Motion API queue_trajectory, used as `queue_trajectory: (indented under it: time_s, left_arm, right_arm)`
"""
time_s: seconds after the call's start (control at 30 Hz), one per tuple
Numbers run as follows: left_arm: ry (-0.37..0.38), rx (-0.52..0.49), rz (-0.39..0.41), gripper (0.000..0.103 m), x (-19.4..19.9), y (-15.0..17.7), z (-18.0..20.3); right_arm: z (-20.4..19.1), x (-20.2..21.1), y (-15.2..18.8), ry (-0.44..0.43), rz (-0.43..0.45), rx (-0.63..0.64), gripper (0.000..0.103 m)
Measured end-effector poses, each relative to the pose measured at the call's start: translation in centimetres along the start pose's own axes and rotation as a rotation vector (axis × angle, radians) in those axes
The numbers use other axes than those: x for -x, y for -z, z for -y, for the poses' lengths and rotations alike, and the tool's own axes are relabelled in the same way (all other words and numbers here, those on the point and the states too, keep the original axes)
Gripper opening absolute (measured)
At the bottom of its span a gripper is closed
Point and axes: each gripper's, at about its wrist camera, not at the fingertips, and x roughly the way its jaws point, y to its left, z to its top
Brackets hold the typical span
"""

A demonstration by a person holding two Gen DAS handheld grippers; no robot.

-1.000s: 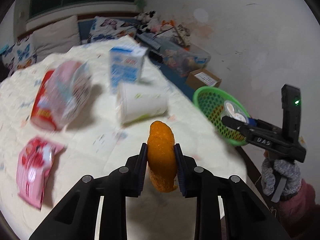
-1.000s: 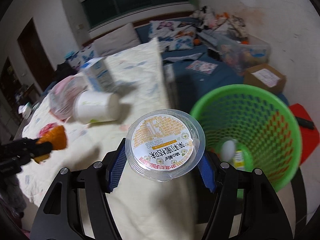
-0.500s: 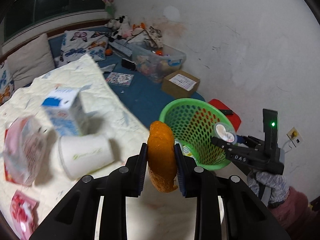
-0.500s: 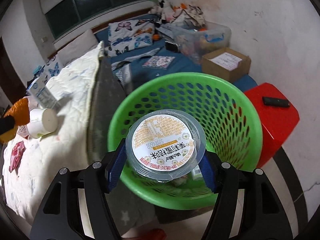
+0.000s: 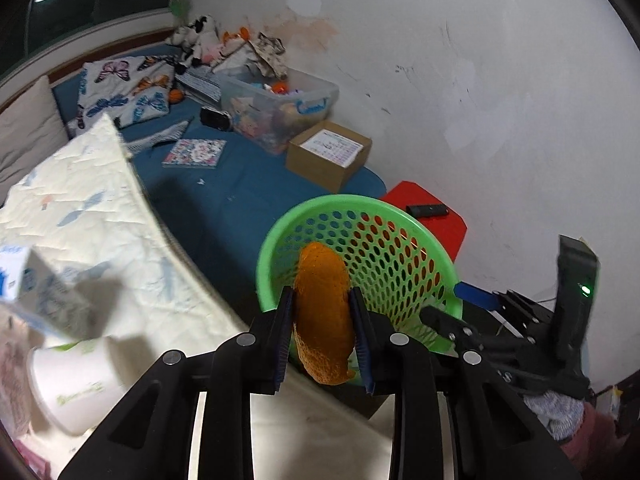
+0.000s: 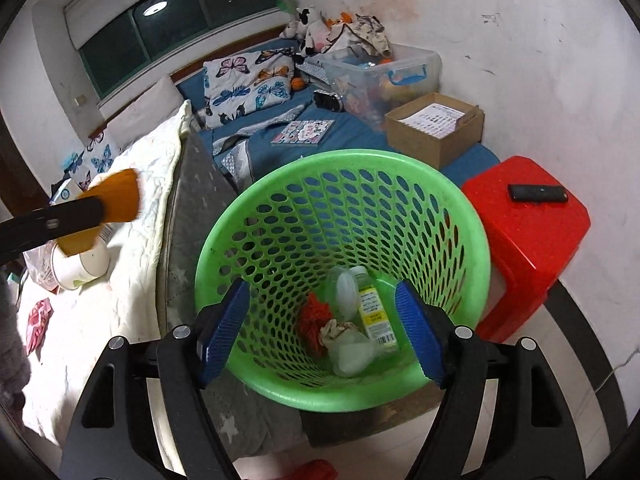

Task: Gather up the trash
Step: 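Drop the pudding cup into the green basket with the right tool while the left tool drops the peel in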

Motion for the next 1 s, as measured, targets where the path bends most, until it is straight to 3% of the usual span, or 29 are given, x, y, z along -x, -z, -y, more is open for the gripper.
queue_trajectory:
  time_s: [0.27, 0.37, 0.53, 0.77, 1.0]
  left_arm:
    - [0.015, -0.017, -0.053, 0.033, -3.7, -0.9, 1.7]
    - [0.014, -0.017, -0.052, 0.052, -4.3, -1.0, 1.8]
    - [0.023, -0.011, -0.036, 0.060, -4.2, -0.7, 1.7]
    - [0.000, 0.020, 0.001, 0.060, -1.2, 1.0, 0.3]
    - [-0.077, 0.080, 0.067, 0.062, 3.7, 3.8, -3.0]
  right_arm:
    - [0.6, 1.0, 0.7, -0.005, 0.004, -0.017, 0.076]
    - [0.9, 1.1, 0.8, -0.006, 0.005, -0.026, 0.076]
    - [1.0, 1.3, 1.0, -0.009, 0.004, -0.037, 0.076]
    - [-0.2, 2.1, 0.9, -0.024, 0.013, -0.012, 0.076]
    - [-3.8, 2.0, 0.5, -0.069, 0.010, 0.051, 0.080]
